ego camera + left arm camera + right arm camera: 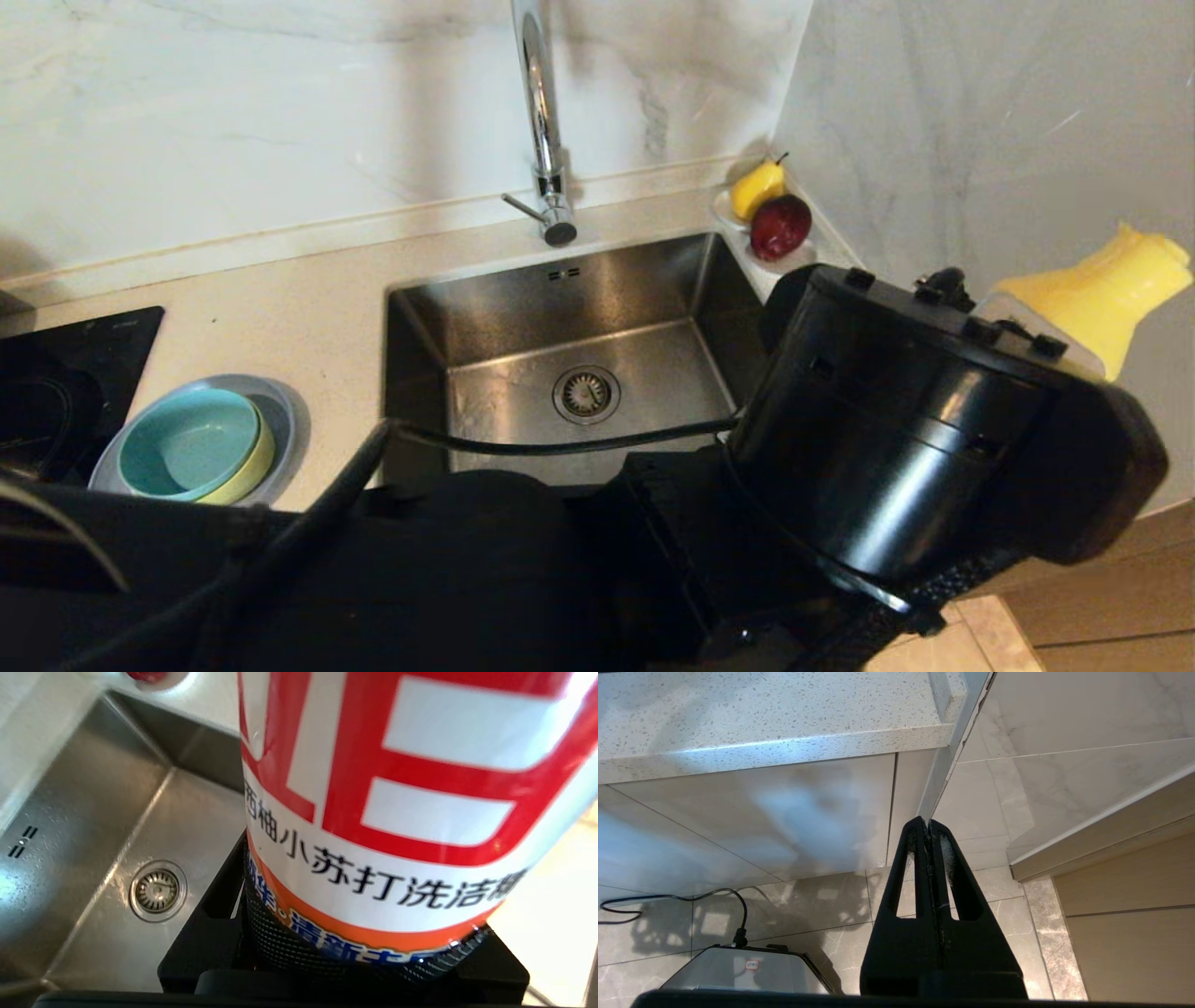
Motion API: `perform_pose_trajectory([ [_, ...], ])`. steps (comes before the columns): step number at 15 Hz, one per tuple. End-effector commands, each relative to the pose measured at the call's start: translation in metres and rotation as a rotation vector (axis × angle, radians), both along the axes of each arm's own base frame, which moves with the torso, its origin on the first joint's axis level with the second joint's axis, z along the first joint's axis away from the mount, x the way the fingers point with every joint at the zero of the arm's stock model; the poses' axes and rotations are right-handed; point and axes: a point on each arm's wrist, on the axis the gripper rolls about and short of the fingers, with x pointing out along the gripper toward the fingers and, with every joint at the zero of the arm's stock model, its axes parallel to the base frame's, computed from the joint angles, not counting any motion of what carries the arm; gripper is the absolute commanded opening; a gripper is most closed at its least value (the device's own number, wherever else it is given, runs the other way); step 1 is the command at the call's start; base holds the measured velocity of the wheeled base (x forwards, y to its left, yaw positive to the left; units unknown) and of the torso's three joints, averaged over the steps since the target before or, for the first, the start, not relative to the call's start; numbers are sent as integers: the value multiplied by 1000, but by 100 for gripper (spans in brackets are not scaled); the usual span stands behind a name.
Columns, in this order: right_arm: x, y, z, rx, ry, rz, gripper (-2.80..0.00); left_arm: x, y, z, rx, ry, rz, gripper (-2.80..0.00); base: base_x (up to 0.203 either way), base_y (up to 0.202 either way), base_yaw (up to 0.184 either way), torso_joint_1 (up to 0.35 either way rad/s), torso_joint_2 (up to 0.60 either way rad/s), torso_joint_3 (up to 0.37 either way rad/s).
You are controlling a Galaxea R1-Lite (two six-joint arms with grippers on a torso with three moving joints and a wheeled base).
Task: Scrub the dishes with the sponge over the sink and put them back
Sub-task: Squeeze it onto the sponge
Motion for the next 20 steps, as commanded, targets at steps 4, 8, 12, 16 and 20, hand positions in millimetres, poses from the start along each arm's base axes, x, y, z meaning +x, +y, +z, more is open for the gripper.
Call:
perform_pose_trajectory([
  [4,0,0,0,0,-1,1,-280,-1,3,-23,157,32,-3,-280,0,0,0,0,0,0],
  [8,0,0,0,-1,-1,0,-280,2,-2,-36,248,4,-25,-280,0,0,0,0,0,0],
  [12,0,0,0,-1,-1,0,-280,5,-11,-55,320,8,-37,-280,0,0,0,0,0,0],
  [16,0,0,0,-1,-1,0,-280,6,-14,-69,386,18,-45,-280,0,0,0,0,0,0],
  [20,0,0,0,0,-1,1,-280,7,-16,-75,454,19,-59,-280,0,0,0,0,0,0],
])
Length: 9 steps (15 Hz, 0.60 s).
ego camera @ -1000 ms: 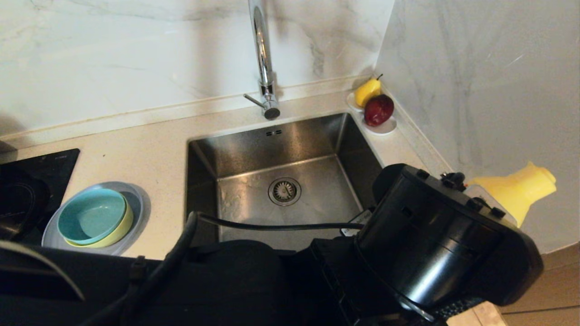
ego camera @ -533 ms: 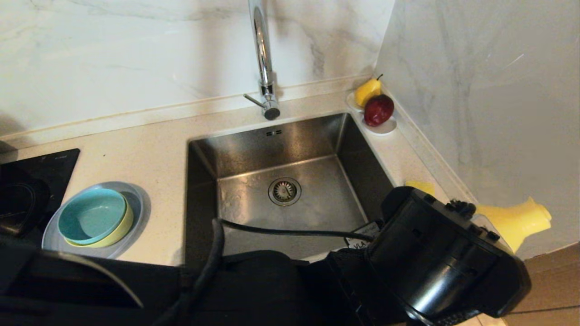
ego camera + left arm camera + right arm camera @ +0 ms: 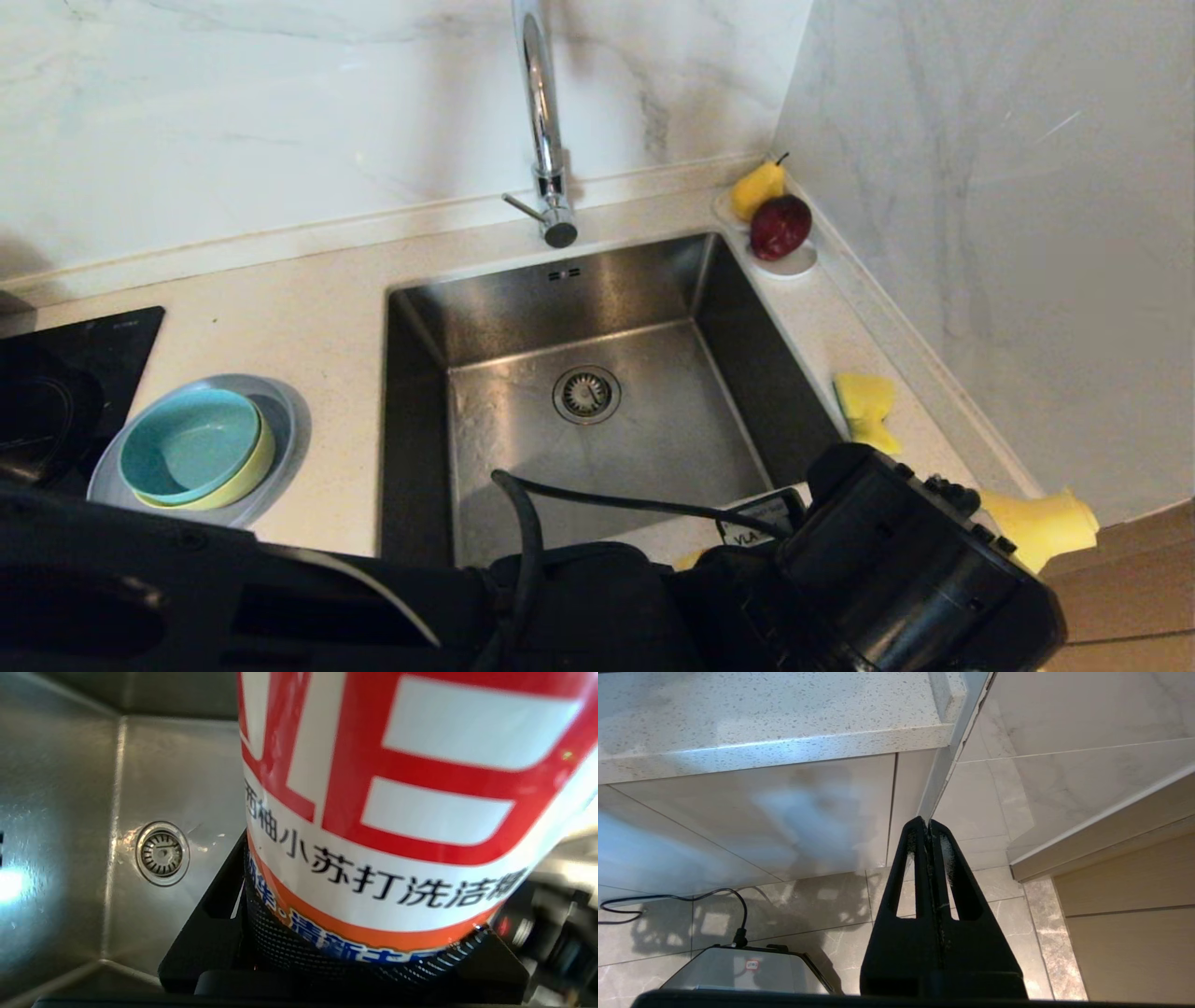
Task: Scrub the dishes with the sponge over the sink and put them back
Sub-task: Squeeze it onto the sponge
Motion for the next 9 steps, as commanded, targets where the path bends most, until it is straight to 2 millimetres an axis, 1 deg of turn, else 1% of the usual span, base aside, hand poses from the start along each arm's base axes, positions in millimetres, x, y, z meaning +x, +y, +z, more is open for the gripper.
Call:
perform_pose_trajectory([
  [1,0,0,0,-1,-1,0,-280,1,-2,-8,51,9,-3,-280,0,0,0,0,0,0],
  [5,0,0,0,-1,-1,0,-280,5,-9,-31,128,35,0,-280,0,0,0,0,0,0],
  [6,0,0,0,0,-1,1,-280,6,-9,-33,136,39,3,-280,0,0,0,0,0,0],
  [8,0,0,0,0,-1,0,-280,14,-9,-44,174,39,38,-280,0,0,0,0,0,0],
  [9,0,0,0,0,-1,1,-280,16,-9,-45,180,36,47,-280,0,0,0,0,0,0],
])
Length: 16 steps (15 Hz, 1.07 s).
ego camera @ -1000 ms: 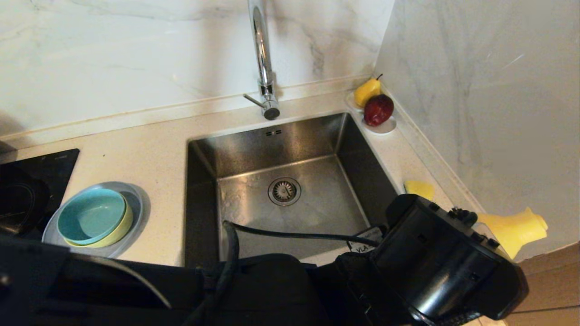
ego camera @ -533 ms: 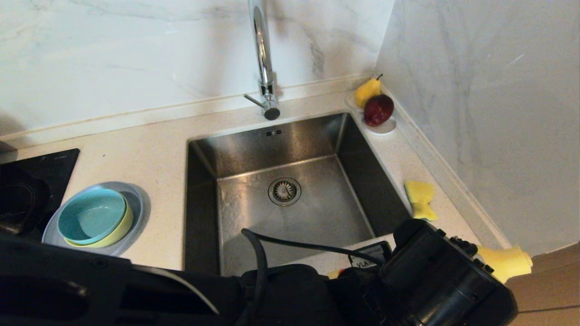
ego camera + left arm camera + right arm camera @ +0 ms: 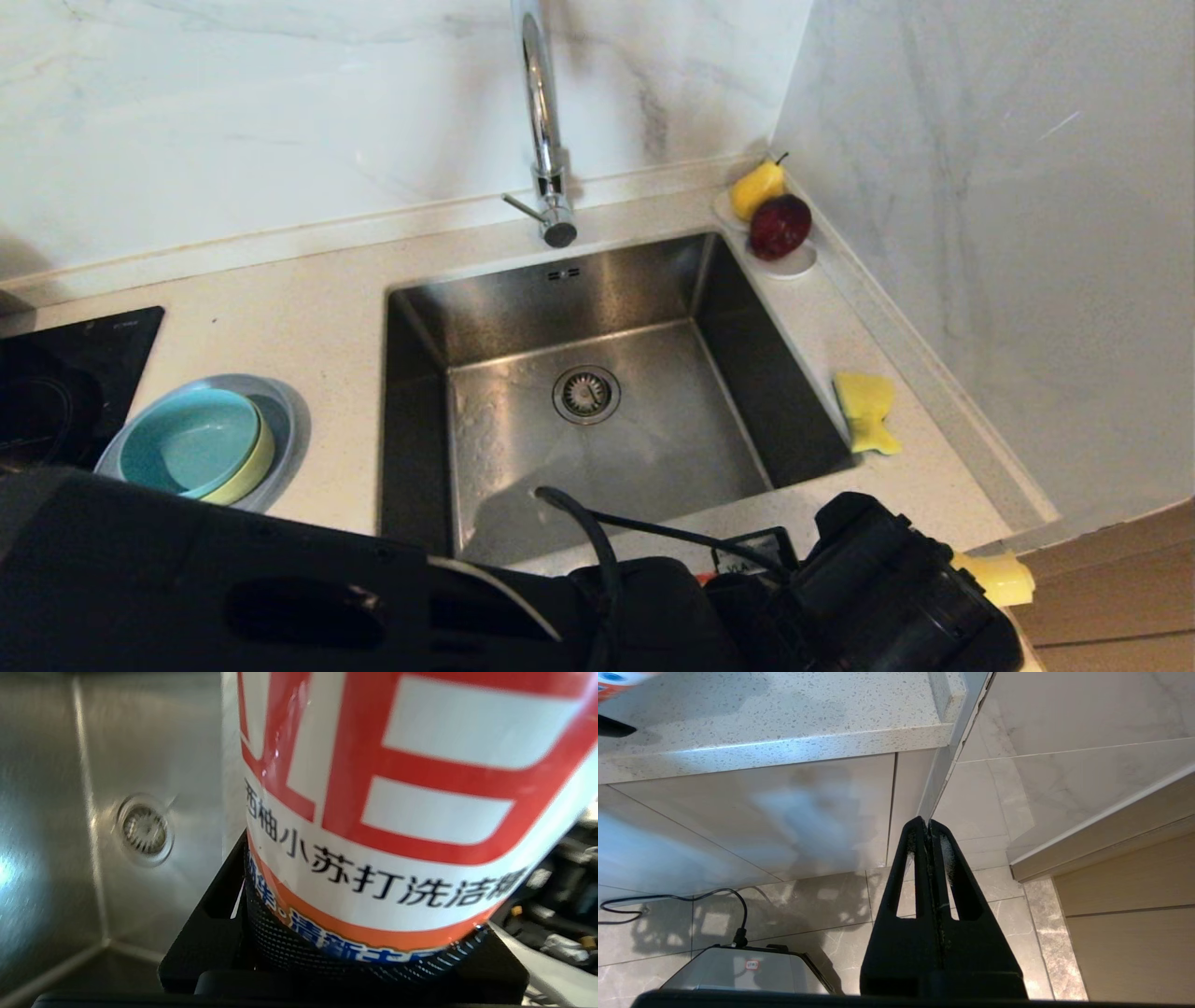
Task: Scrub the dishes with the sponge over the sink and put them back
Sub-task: Squeeze it onto the sponge
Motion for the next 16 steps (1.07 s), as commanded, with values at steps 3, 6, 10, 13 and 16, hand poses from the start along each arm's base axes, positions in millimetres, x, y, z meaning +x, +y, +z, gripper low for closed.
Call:
perform_pose_trajectory([
  [3,0,0,0,0,-1,1,-280,10,-3,-16,39,5,29,-280,0,0,0,0,0,0],
  [6,0,0,0,-1,-1,-1,-280,18,-6,-22,77,-18,76,-280,0,0,0,0,0,0],
  [10,0,0,0,0,-1,1,-280,20,-7,-24,108,-34,102,-280,0,0,0,0,0,0],
  [13,0,0,0,-1,-1,-1,-280,22,-9,-20,128,-58,131,-280,0,0,0,0,0,0],
  [16,0,0,0,0,-1,1,-280,26,-17,-13,139,-86,155,-280,0,0,0,0,0,0],
])
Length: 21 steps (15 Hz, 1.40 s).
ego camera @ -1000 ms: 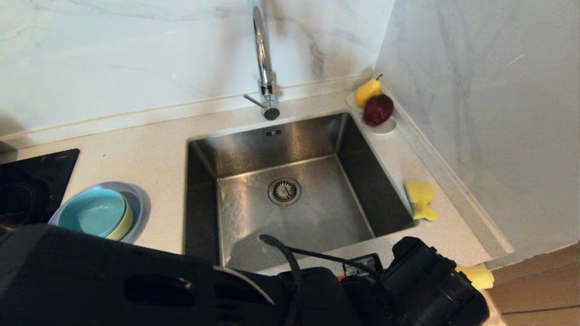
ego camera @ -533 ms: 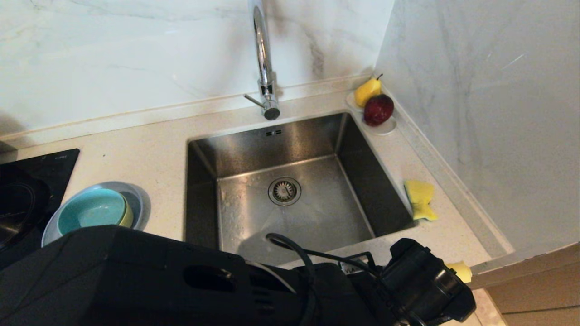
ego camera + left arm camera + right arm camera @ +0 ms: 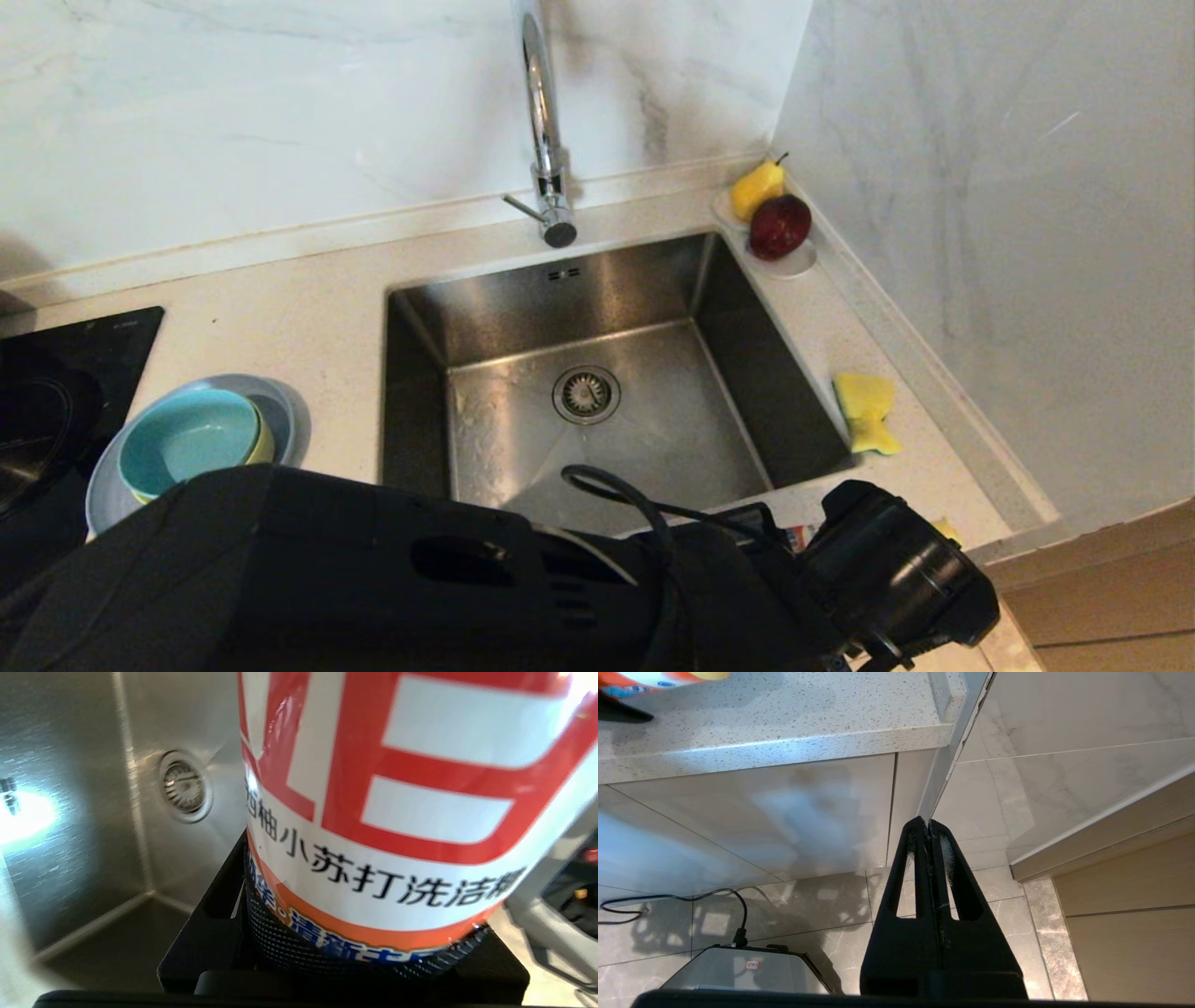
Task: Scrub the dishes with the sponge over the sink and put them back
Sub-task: Squeeze it onto the sponge
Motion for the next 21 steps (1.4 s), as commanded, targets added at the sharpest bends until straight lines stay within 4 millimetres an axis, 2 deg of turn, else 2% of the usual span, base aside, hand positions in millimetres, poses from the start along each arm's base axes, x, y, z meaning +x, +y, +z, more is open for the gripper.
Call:
perform_pose_trajectory([
  [1,0,0,0,0,-1,2,-280,3,-6,0,26,-9,13,-280,0,0,0,0,0,0],
  [9,0,0,0,0,-1,1,-280,14,-25,2,77,-45,56,-280,0,0,0,0,0,0],
  [12,0,0,0,-1,-1,0,-280,16,-25,-7,127,-38,67,-280,0,0,0,0,0,0],
  [21,0,0,0,0,-1,2,-280,17,-13,-11,233,-10,88,-280,0,0,0,0,0,0],
])
